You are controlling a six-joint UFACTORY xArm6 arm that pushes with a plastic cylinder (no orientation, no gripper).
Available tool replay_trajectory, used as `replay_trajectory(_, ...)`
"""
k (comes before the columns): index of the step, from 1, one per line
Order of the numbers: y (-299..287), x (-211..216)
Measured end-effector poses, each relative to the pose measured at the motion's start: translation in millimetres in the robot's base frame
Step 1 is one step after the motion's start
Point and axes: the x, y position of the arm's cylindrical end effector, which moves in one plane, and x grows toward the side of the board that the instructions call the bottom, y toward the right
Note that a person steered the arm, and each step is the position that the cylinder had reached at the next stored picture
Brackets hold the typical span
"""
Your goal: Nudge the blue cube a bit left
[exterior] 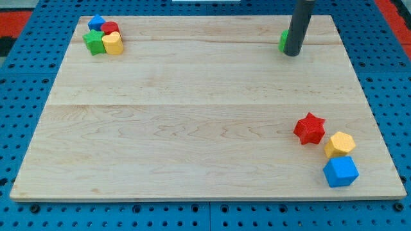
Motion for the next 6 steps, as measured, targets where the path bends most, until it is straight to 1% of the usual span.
replay_trajectory(1, -2.3, -29.5)
replay_trajectory(2, -22.2, -23.4)
replay_trajectory(3, -31.8, 33.6)
replay_trajectory(4, 20.8, 85.3)
replay_trajectory(5, 85.3, 142.7)
replay_trajectory(6, 118.2, 209.9)
